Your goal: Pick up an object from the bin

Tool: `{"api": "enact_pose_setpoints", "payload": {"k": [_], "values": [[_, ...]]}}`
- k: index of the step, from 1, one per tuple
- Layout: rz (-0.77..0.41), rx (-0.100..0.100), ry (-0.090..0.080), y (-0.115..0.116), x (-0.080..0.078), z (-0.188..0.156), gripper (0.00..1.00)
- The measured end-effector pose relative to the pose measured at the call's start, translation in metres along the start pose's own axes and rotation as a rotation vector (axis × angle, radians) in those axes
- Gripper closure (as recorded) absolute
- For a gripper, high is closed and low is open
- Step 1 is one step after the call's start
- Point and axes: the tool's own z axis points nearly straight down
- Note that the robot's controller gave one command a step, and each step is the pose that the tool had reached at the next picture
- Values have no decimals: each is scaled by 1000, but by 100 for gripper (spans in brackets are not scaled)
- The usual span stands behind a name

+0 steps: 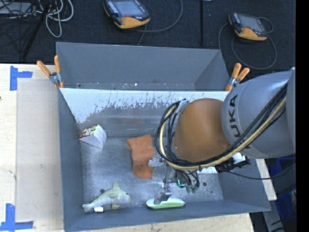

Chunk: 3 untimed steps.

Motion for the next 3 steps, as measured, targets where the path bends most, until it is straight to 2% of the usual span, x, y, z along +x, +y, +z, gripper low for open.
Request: {"api": "enact_pose_setpoints", "payload": {"k": [1, 2, 3], "values": [[4, -1, -8, 0, -2, -4, 0], [-26, 0, -4, -38, 6, 15, 0], [-54, 0, -6, -42, 4, 21, 0]]}}
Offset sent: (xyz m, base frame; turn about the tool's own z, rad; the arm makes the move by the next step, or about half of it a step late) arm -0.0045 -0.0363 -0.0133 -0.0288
